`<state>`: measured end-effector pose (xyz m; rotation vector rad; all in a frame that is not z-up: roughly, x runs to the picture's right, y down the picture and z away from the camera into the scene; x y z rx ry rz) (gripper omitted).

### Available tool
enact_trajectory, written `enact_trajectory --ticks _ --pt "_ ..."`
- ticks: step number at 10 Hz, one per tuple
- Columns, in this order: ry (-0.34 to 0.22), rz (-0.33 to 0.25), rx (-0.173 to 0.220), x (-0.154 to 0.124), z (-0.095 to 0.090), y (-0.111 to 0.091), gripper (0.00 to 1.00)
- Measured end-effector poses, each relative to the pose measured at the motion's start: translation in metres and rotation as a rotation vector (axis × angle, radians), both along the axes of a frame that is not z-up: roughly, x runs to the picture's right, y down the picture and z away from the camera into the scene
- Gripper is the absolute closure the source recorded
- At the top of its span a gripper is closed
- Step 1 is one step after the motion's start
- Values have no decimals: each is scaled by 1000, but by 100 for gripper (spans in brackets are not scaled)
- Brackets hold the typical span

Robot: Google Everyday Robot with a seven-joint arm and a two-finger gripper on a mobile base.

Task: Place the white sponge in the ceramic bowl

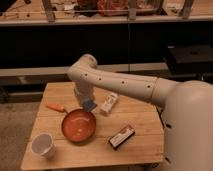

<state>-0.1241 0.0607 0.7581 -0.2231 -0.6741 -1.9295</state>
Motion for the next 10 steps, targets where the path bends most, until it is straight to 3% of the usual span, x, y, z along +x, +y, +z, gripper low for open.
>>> enact_trajectory --ticks 10 --pt "-68 -49 8 -13 3 3 100"
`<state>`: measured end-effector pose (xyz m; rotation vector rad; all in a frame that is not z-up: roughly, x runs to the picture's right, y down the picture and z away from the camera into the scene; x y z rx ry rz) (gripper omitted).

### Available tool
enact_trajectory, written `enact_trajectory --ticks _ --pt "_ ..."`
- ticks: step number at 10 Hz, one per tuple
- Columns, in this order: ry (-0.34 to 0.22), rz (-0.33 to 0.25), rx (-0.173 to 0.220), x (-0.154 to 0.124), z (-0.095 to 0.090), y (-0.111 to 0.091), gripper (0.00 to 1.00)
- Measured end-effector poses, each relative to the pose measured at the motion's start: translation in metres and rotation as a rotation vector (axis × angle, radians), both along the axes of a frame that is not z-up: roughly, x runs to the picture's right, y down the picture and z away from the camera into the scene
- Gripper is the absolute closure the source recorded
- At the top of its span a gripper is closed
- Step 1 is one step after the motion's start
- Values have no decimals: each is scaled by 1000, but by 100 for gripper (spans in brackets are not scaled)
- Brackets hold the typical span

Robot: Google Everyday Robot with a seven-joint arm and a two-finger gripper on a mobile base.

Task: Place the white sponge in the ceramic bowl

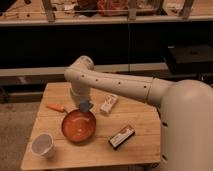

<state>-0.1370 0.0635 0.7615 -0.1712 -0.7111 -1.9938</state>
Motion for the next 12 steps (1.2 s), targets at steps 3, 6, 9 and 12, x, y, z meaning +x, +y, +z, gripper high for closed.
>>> enact_trajectory --ticks 3,6,9,12 --pt "-21 -14 0 -5 1 1 100" --pt "-31 -18 -1 -7 3 2 100" --pt "-47 -26 -2 -9 4 2 100" --pt "-57 -30 -2 -10 6 3 100"
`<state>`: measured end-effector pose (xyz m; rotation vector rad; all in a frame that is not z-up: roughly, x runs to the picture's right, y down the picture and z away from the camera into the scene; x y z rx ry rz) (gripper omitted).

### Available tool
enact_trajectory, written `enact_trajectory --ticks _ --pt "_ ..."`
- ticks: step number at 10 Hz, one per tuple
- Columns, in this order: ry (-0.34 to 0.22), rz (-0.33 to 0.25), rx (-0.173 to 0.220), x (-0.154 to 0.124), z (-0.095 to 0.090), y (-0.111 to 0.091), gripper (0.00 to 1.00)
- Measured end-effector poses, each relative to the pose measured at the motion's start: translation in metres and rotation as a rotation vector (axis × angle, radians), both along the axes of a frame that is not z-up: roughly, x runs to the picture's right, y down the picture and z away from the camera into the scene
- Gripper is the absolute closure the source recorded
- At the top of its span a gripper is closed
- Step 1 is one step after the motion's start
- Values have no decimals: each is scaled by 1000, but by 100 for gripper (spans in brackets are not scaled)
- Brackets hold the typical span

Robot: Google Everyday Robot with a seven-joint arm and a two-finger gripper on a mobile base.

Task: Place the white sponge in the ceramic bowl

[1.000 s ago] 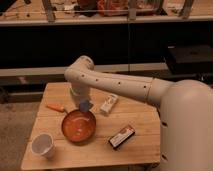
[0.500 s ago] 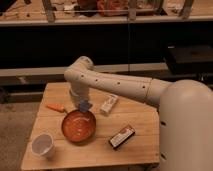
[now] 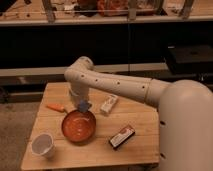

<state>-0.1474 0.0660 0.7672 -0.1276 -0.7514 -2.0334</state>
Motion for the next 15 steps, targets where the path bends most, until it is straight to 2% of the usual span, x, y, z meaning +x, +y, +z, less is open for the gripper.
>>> enact_trajectory --ticks 4,5,8,14,15 --pt "-14 -6 -1 -2 2 0 100" --pt "-17 -7 -1 -2 2 0 97" --pt "-25 -11 -1 -4 3 0 74" --pt "-41 -18 -1 -6 6 0 72" --pt "-45 -20 0 -6 6 0 68"
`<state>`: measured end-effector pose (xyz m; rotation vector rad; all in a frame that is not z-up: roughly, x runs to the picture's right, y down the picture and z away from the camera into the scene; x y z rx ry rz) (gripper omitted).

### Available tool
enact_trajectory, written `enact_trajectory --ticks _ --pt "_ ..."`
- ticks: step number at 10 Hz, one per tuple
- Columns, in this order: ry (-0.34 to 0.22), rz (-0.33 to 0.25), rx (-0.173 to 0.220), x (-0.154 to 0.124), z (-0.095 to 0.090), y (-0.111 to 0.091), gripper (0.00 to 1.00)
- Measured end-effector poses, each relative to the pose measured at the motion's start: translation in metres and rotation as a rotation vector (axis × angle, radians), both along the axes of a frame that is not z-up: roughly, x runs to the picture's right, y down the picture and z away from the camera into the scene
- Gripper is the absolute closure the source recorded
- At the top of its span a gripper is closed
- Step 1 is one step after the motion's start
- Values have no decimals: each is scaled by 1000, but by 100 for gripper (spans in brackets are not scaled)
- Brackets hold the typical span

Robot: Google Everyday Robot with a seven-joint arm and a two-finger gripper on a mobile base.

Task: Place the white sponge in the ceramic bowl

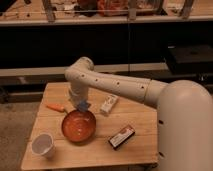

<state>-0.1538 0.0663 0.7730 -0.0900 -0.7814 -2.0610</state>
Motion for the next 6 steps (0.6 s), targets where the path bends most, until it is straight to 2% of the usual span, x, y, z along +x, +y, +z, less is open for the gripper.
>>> enact_trajectory --ticks 1,3,6 --pt "-2 -2 0 0 0 0 60" --pt "-8 -5 0 -1 1 0 40" --pt "-17 -9 1 -3 2 0 37"
